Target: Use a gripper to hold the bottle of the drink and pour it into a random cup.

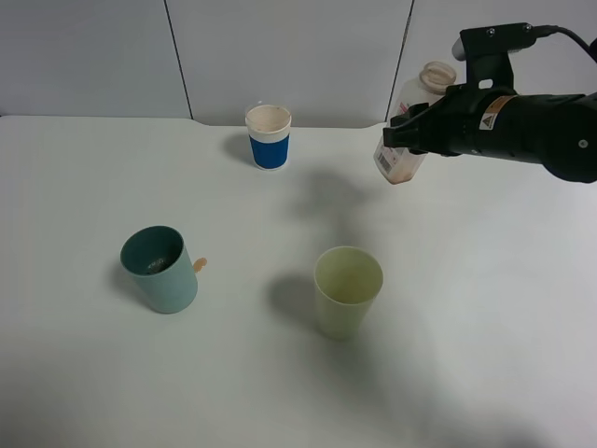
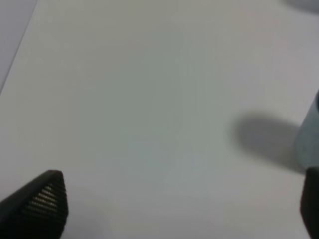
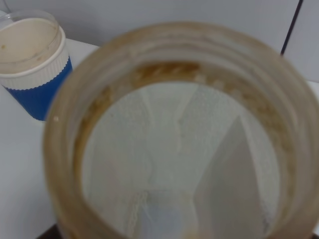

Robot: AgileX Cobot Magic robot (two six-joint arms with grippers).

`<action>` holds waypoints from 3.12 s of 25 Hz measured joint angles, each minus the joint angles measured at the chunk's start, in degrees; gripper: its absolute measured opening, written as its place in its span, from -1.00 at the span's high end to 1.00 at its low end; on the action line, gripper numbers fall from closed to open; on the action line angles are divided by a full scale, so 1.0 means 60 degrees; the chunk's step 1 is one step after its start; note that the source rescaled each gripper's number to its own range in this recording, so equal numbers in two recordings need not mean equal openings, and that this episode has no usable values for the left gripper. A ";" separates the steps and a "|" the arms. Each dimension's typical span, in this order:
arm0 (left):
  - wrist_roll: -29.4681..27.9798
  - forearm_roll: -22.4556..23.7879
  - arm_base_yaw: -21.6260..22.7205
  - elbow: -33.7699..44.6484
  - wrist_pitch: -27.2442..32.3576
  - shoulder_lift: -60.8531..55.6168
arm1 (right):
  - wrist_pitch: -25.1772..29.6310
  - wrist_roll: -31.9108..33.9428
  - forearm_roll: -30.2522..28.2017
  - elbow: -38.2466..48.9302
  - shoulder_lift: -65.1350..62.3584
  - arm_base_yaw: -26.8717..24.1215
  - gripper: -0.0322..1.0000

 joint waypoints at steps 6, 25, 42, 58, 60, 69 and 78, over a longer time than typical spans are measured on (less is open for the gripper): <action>0.0000 0.0000 0.0000 0.0000 0.0000 0.0000 | -0.0106 -0.0028 0.0100 0.0000 0.0744 0.0000 0.94; 0.0000 0.0000 0.0000 0.0000 0.0000 0.0000 | -0.0179 -0.0290 0.0110 0.0004 0.1872 -0.0104 0.94; 0.0000 0.0000 0.0000 0.0000 0.0000 0.0000 | -0.0332 -0.0895 0.0110 0.0004 0.2038 -0.0115 0.94; 0.0000 0.0000 0.0000 0.0000 0.0000 0.0000 | -0.0256 -0.1086 0.0078 0.0004 0.2003 -0.0115 -0.97; 0.0000 0.0000 0.0000 0.0000 0.0000 0.0000 | 0.0043 -0.0808 0.0070 0.0004 0.1811 -0.0115 -0.99; 0.0000 0.0000 0.0000 0.0000 0.0000 0.0000 | 0.0845 -0.0061 0.0070 0.0011 -0.0045 -0.0115 -1.00; 0.0000 0.0000 0.0000 0.0000 0.0000 0.0000 | 0.1254 -0.0054 -0.0263 0.0015 -0.2338 -0.0115 -1.00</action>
